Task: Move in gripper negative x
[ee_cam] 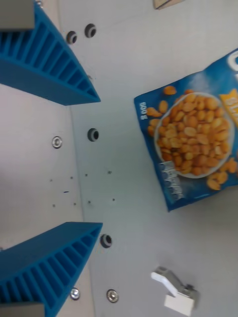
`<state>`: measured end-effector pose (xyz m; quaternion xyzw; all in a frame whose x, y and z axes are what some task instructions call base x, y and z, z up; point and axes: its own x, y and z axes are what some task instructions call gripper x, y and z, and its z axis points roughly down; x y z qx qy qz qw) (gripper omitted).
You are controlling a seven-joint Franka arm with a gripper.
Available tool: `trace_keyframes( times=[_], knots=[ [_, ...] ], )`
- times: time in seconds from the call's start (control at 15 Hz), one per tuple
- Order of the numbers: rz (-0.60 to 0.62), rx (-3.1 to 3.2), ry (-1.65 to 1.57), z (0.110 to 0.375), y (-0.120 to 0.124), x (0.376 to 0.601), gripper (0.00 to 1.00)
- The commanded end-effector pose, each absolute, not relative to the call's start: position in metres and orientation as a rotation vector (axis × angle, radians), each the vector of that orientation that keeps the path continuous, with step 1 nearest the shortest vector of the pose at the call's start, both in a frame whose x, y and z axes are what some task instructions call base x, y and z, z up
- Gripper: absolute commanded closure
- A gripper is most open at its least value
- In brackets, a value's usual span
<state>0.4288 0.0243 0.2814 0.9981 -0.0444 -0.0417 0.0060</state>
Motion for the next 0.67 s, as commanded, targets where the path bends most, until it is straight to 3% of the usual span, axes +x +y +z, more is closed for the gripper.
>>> trace_keyframes(
  times=[0.07,0.67],
  knots=[
    [-0.012,3.133,-0.158,0.287,0.028,0.403,0.0],
    [-0.012,3.133,-0.158,0.288,0.033,0.358,0.0]
  ],
)
